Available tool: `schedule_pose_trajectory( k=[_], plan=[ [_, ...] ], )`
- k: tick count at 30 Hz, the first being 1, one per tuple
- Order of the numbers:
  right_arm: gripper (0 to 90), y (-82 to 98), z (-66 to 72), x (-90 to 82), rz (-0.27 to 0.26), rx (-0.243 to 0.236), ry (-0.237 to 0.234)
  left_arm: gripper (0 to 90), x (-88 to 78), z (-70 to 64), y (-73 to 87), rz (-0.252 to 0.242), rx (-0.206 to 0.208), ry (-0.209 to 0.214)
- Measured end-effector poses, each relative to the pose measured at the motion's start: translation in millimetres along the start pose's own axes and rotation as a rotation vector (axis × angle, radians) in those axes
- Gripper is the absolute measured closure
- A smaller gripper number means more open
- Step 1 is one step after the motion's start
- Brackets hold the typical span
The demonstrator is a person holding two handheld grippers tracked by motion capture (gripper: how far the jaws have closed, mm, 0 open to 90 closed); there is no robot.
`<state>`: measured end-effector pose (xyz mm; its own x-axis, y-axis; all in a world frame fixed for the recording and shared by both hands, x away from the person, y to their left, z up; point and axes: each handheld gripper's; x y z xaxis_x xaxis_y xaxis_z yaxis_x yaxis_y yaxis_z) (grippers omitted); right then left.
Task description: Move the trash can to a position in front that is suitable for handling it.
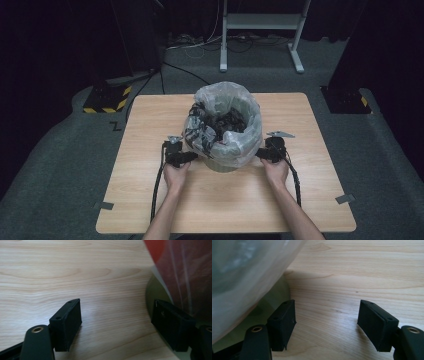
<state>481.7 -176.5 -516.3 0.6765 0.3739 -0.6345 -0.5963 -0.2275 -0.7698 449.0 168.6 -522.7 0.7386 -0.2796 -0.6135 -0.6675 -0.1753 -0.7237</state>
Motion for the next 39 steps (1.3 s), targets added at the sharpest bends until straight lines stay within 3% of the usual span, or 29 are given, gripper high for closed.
schedule_pose_trajectory(
  k=[1, 12, 20, 23, 27, 39],
  plan=[
    [30.5, 0.0, 2.3, 0.8, 0.000, -0.003, -0.005, 26.8, 0.3, -3.8, 0.5, -0.006, 0.019, -0.011],
    [31.2, 1.2, 0.3, 0.9, 0.004, -0.018, -0.002, 30.8, 3.4, -17.9, 2.0, -0.019, 0.056, -0.025],
    [29.6, 3.3, -15.6, -5.4, 0.013, -0.021, 0.005, 28.3, 8.4, -32.2, 4.5, -0.008, 0.075, -0.019],
    [30.2, 4.3, -21.9, -7.1, 0.013, -0.011, 0.011, 28.7, 11.1, -42.0, 0.8, 0.021, 0.115, -0.037],
    [30.5, 5.8, -29.7, -9.3, 0.009, 0.006, 0.018, 28.6, 14.3, -50.4, 0.0, 0.027, 0.133, -0.035],
    [30.8, 9.0, -46.2, -17.5, 0.016, 0.012, 0.049, 29.4, 23.2, -66.3, 3.7, 0.015, 0.134, -0.005]
  ],
)
Point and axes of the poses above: each handheld gripper's, and its own axes: x roughly forward along the jaws, y roughly out of its underside, z roughly to its left, and after that the axes turned 8 degrees about -x, right-handed
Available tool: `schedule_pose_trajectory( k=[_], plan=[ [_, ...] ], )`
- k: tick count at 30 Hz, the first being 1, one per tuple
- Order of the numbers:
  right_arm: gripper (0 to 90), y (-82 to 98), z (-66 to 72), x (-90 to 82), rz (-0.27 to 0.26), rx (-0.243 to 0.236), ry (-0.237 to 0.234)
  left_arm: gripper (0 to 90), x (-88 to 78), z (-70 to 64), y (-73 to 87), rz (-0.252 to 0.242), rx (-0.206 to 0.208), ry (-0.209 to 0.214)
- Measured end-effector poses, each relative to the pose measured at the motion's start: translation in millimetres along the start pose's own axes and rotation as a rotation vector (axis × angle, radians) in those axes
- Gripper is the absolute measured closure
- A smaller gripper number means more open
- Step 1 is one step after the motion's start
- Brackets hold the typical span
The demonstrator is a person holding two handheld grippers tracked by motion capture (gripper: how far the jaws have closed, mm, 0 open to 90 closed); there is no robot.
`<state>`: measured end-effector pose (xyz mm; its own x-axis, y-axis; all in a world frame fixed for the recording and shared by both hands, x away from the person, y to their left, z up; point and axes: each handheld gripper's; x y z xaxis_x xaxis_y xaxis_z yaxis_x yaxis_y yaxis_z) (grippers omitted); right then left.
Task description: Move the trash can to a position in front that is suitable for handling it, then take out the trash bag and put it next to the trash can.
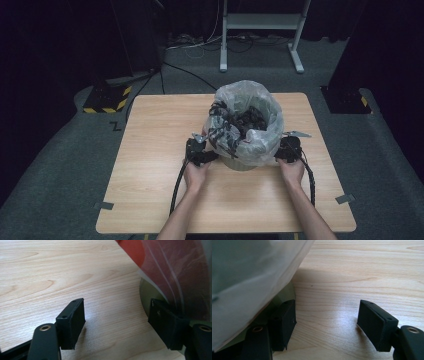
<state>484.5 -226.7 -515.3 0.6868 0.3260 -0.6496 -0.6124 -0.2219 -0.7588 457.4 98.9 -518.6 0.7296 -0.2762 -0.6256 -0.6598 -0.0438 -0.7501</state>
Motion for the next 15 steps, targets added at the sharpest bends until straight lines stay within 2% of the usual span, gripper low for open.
schedule_pose_trajectory(
  k=[8, 15],
  plan=[
    [31.2, 1.1, -5.6, -1.8, -0.003, 0.001, 0.006, 30.8, 2.8, -7.2, -1.1, -0.003, 0.013, -0.006],
    [32.8, 3.8, -12.1, -5.0, 0.000, 0.008, 0.014, 31.7, 7.9, -18.8, -7.1, 0.020, 0.064, -0.020]
  ],
)
Point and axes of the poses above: each handheld gripper's, and its own axes: x roughly forward along the jaws, y roughly out of its underside, z roughly to its left, and after that the axes turned 8 degrees about -x, right-handed
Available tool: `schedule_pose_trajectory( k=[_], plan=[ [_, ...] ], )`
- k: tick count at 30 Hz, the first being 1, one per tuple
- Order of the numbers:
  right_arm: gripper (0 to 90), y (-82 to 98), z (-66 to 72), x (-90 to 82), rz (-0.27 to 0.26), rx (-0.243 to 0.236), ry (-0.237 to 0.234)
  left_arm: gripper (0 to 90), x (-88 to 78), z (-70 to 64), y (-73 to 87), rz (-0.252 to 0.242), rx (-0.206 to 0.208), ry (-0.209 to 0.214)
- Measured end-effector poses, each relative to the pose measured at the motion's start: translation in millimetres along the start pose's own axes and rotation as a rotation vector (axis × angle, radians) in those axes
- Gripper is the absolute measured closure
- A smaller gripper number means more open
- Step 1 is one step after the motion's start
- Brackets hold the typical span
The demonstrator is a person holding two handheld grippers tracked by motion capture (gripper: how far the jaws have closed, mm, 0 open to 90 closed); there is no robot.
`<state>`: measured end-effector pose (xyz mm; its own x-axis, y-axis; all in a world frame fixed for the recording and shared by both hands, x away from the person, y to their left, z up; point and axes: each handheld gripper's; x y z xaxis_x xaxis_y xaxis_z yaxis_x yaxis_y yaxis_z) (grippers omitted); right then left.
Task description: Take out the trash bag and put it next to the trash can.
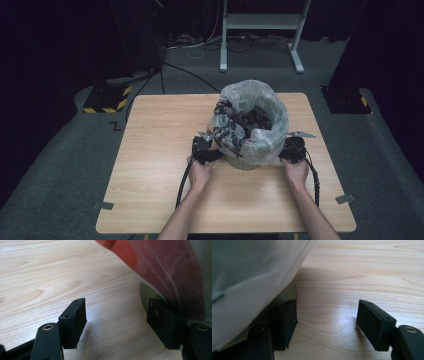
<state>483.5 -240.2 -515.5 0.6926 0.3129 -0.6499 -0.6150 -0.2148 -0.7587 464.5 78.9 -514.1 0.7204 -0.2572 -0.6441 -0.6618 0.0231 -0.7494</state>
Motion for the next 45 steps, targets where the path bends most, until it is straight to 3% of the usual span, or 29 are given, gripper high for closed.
schedule_pose_trajectory(
  k=[6, 10, 16, 21, 23, 26, 32, 37, 40, 41, 45],
  plan=[
    [33.0, 9.3, -8.6, -3.4, -0.002, -0.008, 0.019, 31.7, 6.1, -10.3, -0.4, -0.003, 0.014, 0.009],
    [33.1, 11.4, -14.0, -6.5, -0.001, 0.007, 0.036, 32.0, 10.6, -19.3, -5.2, 0.032, 0.056, 0.003],
    [34.9, 11.9, -21.3, -7.6, -0.002, 0.033, 0.081, 31.9, 17.6, -30.2, -13.7, 0.037, 0.102, -0.002],
    [32.6, 13.1, -25.0, -8.6, 0.010, 0.007, 0.117, 30.7, 23.5, -30.6, -13.9, 0.062, 0.069, 0.042],
    [30.2, 14.9, -28.3, -10.1, 0.029, -0.022, 0.165, 26.2, 24.1, -26.9, -11.2, 0.083, 0.061, 0.065],
    [28.0, 16.7, -32.1, -11.0, 0.031, -0.039, 0.193, 25.4, 22.4, -23.1, -9.1, 0.098, 0.054, 0.073],
    [24.0, 21.1, -42.2, -15.8, 0.036, -0.029, 0.197, 25.1, -1.3, -6.4, -7.6, 0.094, 0.028, 0.095],
    [24.7, 23.5, -42.3, -18.6, 0.035, -0.039, 0.203, 25.3, -34.9, 13.6, -13.0, 0.076, -0.004, 0.112],
    [24.7, 23.9, -41.8, -18.9, 0.034, -0.036, 0.202, 25.6, -46.2, 18.7, -15.2, 0.060, -0.003, 0.114],
    [24.8, 24.6, -41.0, -19.8, 0.035, -0.037, 0.201, 25.6, -57.3, 23.7, -18.5, 0.043, 0.011, 0.132],
    [24.8, 27.0, -38.0, -22.2, 0.034, -0.047, 0.190, 25.2, -71.2, 29.6, -26.5, 0.018, 0.021, 0.167]
  ],
)
Point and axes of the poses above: each handheld gripper's, and its own axes: x roughly forward along the jaws, y roughly out of its underside, z roughly to its left, and after that the axes turned 8 degrees about -x, right-handed
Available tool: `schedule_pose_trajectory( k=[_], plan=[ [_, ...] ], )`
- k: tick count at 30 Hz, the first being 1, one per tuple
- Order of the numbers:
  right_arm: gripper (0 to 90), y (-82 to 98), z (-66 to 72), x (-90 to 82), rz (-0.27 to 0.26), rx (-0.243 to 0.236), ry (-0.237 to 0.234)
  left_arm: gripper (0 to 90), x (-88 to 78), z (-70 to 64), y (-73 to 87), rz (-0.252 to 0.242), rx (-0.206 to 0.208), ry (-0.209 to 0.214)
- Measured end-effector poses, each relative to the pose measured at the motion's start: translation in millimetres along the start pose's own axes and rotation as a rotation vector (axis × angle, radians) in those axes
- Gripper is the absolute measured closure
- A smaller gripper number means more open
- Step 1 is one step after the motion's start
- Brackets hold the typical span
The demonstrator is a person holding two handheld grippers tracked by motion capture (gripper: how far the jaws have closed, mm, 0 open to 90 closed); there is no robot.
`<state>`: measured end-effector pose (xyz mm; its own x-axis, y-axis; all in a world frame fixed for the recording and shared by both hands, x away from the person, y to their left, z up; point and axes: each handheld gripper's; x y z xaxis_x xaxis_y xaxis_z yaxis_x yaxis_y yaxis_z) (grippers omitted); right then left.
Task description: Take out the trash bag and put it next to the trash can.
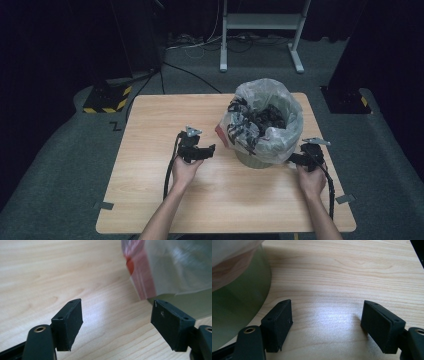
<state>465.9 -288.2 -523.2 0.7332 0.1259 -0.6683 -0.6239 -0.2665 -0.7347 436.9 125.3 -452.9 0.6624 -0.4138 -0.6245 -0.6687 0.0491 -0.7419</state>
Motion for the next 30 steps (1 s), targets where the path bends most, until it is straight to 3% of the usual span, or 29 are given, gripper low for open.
schedule_pose_trajectory(
  k=[7, 11, 30],
  plan=[
    [24.8, 0.6, 0.7, -0.9, 0.001, 0.002, 0.003, 23.9, -13.3, -6.0, -15.7, -0.011, 0.046, 0.018],
    [24.9, 0.7, 0.7, -1.0, 0.001, 0.002, 0.002, 25.1, -21.7, -10.7, -27.8, 0.019, 0.038, 0.074],
    [26.2, 1.1, 1.2, -1.4, -0.003, -0.005, -0.005, 21.4, -54.0, -49.6, -77.5, -0.066, 0.089, 0.142]
  ],
)
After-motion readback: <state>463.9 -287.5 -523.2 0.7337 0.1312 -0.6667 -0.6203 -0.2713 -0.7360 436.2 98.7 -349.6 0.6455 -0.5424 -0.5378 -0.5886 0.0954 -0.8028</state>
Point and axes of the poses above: each handheld gripper's, and its own axes: x roughly forward along the jaws, y roughly out of its underside, z roughly to its left, and after that the axes turned 8 degrees about -x, right-handed
